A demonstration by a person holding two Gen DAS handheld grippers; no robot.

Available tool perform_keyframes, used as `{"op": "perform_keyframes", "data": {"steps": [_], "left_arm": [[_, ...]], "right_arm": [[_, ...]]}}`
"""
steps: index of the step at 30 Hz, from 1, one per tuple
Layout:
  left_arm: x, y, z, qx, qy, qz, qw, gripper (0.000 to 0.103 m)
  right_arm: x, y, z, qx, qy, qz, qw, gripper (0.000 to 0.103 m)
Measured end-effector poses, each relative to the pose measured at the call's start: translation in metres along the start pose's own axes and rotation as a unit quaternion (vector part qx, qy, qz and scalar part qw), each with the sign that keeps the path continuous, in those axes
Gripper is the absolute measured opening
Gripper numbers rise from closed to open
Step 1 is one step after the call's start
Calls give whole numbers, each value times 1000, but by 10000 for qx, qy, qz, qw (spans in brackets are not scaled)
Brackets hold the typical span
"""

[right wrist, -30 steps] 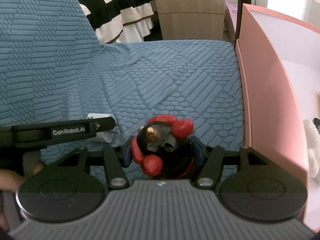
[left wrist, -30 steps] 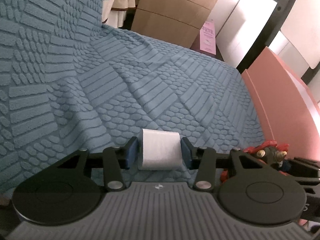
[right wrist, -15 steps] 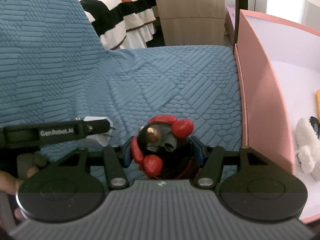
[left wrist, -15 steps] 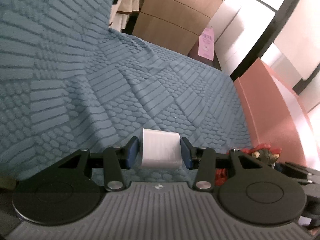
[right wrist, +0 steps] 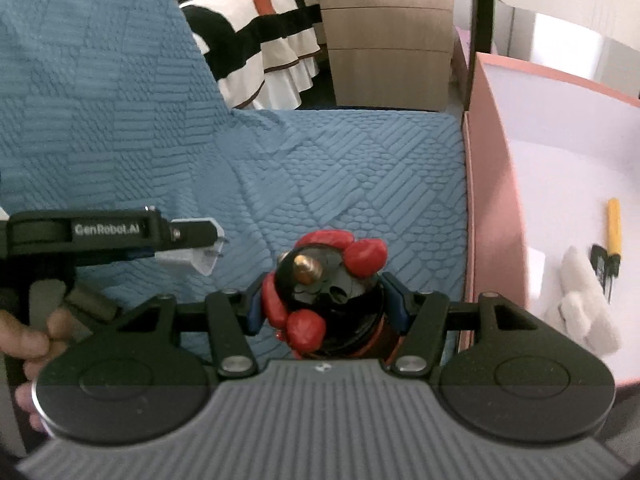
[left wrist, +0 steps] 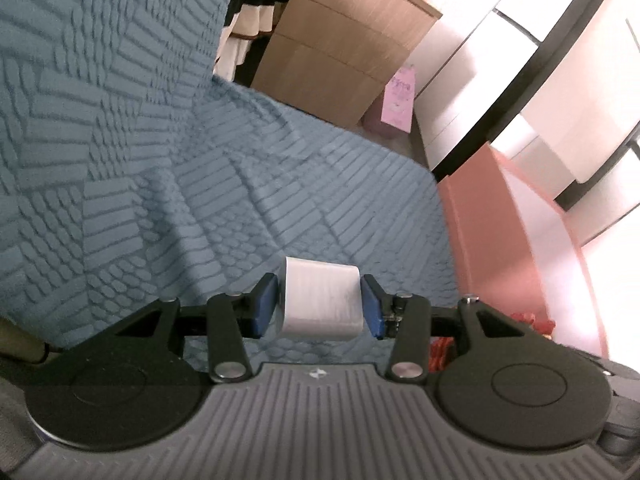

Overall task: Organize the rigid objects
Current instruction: 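Carry charger in left tool and red figure in right tool over pink box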

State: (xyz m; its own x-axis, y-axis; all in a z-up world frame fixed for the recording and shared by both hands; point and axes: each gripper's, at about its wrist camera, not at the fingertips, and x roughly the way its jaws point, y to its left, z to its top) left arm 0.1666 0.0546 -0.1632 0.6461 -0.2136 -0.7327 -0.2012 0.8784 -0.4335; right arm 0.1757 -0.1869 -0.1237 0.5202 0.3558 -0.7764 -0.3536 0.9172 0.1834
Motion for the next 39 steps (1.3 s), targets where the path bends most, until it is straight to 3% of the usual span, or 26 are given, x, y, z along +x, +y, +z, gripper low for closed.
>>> {"op": "perform_keyframes", "data": {"steps": [6,17,25,39], "left_arm": [[-11,-27,18,233,86,-176,9995,51],[-36,-70,59,491,22,-602,9970,51],[-47,-100,78,662,158,-729,9950,51],[-43,-179,77,843,59,-781,9934,51]], "right_arm": [[-26,-4,12,335,-83,-76,9994,61],[-77,-14,55,444,-507,-340,9971,61],[-94,-35,79,402,-582,-648,9954,61],[-124,-91,89,495,-942,-402,9935,61]]}}
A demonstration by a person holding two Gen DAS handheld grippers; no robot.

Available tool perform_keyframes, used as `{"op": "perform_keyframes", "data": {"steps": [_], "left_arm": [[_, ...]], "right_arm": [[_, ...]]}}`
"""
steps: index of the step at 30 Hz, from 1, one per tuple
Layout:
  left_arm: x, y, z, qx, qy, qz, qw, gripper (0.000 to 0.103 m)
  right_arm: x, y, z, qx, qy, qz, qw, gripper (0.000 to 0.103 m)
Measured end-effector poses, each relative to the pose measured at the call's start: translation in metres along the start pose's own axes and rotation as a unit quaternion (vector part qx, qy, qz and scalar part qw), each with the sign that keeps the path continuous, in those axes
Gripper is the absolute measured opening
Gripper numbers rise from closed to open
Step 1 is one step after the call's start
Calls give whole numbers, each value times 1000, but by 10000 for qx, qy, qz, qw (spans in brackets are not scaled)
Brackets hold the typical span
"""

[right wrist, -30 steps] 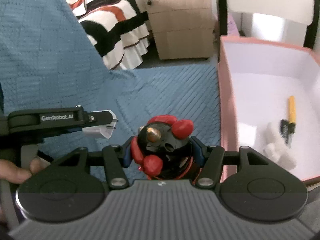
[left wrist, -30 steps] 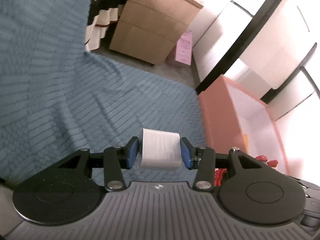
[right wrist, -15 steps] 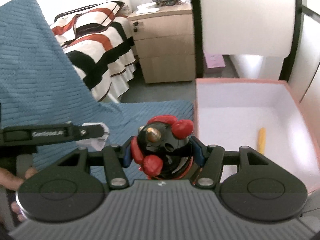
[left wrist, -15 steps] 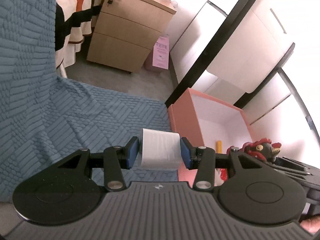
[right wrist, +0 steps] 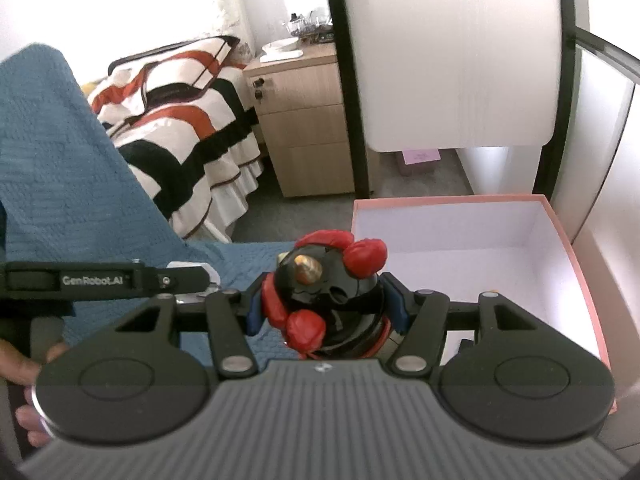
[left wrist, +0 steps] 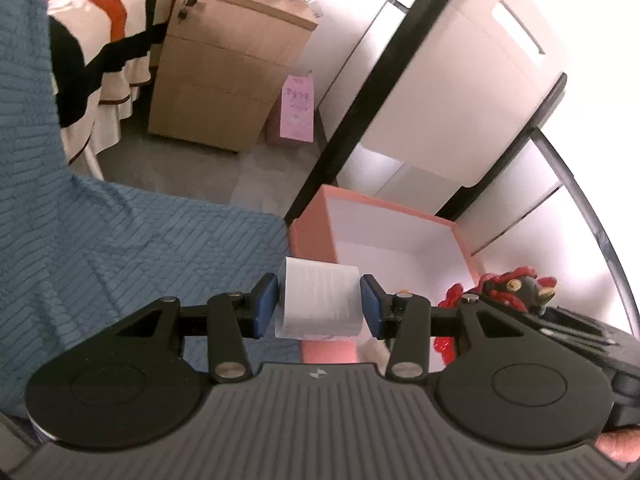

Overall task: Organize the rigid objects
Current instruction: 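Carry charger in left tool and red figure in right tool over pink box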

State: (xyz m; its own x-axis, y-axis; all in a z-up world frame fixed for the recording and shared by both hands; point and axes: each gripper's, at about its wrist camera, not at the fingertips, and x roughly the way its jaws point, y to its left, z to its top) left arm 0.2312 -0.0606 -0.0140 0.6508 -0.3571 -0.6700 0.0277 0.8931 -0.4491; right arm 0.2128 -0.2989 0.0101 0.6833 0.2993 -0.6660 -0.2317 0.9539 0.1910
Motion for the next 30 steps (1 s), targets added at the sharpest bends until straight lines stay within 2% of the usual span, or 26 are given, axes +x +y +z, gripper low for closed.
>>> {"op": "perform_keyframes", "data": {"steps": [8,15,22,30], "left_arm": [[14,-58,9,143,-193,8,9997,51],[39,-100,1,194,-205,-60,9996,51],[88,-124,-19,234,203,-61,9995,51],[131,-137,-48,304,629,27,9976,51]], "right_arm": [[-7,-37,8,-19,69,169,9998,61],[-12,-75,7,-7,132,-33,9999,61],[-6,-123,-16,377,405,-189,9983,61],[23,-154,-49,647,920,-348,9930,61]]}}
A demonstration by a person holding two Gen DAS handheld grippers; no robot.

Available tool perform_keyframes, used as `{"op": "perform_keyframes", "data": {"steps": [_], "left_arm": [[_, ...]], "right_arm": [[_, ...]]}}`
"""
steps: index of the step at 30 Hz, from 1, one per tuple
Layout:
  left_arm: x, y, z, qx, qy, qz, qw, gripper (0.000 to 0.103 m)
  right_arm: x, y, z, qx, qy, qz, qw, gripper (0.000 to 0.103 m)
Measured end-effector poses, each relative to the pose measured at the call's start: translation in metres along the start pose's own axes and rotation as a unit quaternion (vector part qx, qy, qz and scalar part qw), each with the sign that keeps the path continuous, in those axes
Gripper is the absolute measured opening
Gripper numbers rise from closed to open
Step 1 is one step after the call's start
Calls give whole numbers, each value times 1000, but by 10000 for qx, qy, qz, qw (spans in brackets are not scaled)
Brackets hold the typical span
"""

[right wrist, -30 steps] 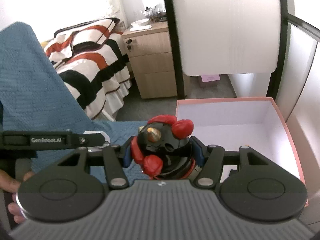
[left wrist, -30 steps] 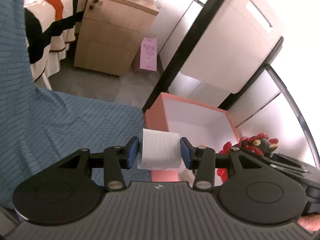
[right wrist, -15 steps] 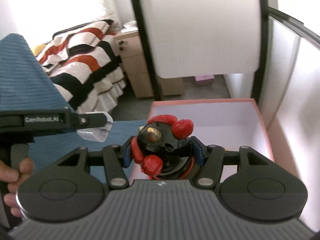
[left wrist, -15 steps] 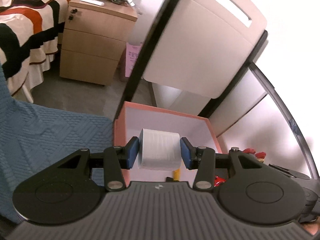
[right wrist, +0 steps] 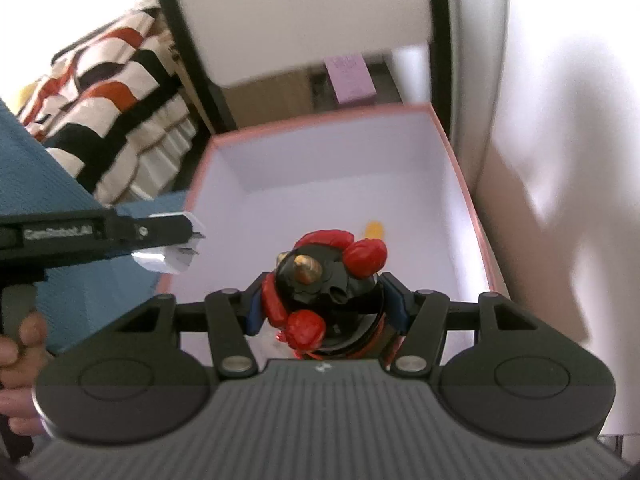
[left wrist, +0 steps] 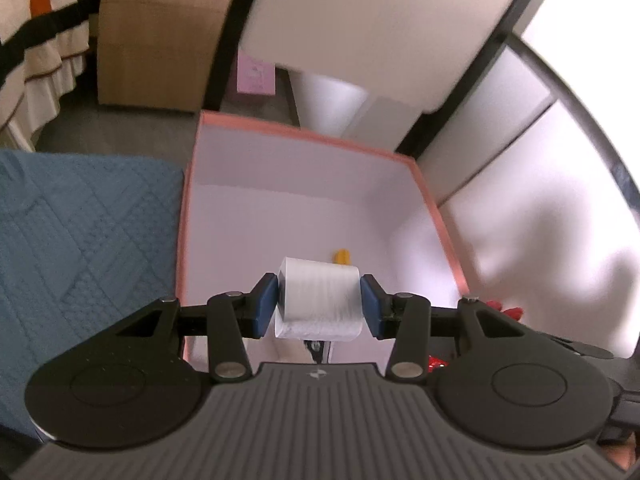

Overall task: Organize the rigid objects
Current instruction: 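Carry charger in left tool and red figure in right tool over pink box, then open left tool to drop charger while right tool releases red figure into box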

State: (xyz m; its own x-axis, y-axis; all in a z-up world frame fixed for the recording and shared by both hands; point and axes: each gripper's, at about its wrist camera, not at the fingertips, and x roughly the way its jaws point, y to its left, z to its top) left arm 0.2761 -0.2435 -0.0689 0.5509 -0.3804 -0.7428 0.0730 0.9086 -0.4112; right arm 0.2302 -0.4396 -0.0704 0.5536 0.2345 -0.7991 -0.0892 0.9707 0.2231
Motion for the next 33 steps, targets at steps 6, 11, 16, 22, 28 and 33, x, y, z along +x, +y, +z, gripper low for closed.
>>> {"op": "perform_keyframes", "data": {"steps": [6,11,16,22,28,33], "left_arm": [[32,0,-18,-22,356,64,9993,51],[53,8,-31,-110,603,129,9980,51],[65,16,-41,-112,826,173,9964,51],[70,18,-45,28,877,190,9960,52],[64,18,-45,16,871,122,9961,53],[46,17,-38,-14,691,65,9976,53]], "right_arm": [[23,-15,-22,167,390,-84,9991,61],[36,-19,-31,235,553,-113,9981,61],[42,-17,-29,180,548,-155,9982,59],[40,-23,-29,261,529,-204,9981,59],[33,-21,-30,353,464,-215,9981,59],[18,-16,-23,388,254,-162,9988,59]]}}
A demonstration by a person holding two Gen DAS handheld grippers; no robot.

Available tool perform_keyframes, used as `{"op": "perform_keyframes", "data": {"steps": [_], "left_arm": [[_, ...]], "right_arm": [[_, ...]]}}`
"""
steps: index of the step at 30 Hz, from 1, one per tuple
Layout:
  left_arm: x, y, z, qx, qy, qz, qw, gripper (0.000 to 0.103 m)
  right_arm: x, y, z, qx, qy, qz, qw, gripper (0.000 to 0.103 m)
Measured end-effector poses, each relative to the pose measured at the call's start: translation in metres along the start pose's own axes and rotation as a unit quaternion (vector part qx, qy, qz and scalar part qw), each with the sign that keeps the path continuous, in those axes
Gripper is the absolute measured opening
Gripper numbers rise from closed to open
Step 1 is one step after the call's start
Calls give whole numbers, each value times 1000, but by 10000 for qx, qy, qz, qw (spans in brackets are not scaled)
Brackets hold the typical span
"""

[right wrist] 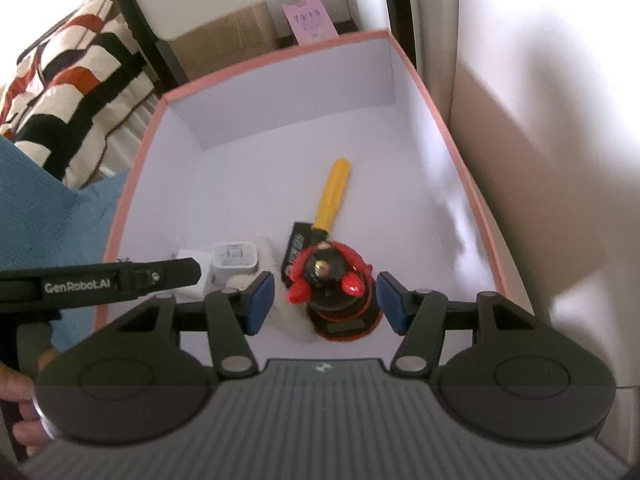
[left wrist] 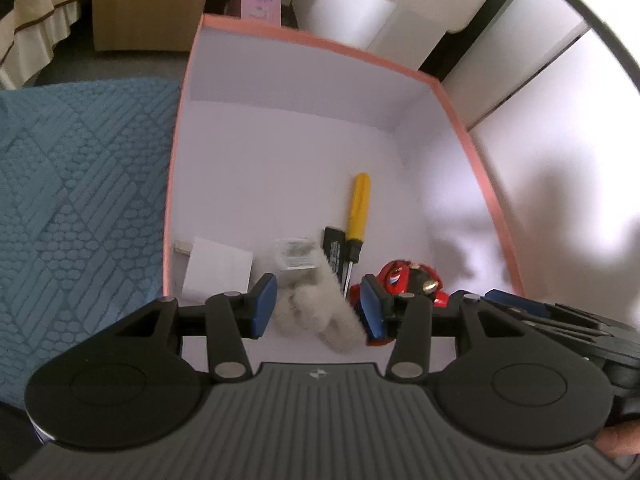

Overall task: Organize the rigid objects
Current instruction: 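Open left tool to drop charger while right tool releases red figure into box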

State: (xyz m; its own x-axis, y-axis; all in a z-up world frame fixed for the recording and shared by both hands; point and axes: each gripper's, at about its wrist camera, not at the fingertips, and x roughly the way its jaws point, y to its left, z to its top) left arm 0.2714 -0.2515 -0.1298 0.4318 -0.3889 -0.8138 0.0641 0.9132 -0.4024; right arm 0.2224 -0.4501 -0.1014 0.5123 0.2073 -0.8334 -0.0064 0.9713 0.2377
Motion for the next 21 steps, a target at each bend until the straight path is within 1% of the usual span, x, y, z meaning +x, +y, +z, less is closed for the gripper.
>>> {"op": "perform_keyframes", "data": {"steps": [6,11,13,15,21], "left_arm": [[-46,-6,9,110,-474,-72,9988,53],[-89,-15,16,254,-892,-227,9954,53],[-106,-19,16,396,-1021,-209,9938,53],[-123,-21,16,472,-1141,-251,9920,53],[-159,-19,10,566,-1322,-383,9889,54]], "right_arm": [[-31,11,10,1,-377,1,9993,60],[-61,27,14,-55,-714,43,9974,60],[-73,34,13,-92,-852,68,9963,60],[-83,42,11,-138,-951,58,9954,60],[-106,64,3,-247,-1175,12,9928,60]]}}
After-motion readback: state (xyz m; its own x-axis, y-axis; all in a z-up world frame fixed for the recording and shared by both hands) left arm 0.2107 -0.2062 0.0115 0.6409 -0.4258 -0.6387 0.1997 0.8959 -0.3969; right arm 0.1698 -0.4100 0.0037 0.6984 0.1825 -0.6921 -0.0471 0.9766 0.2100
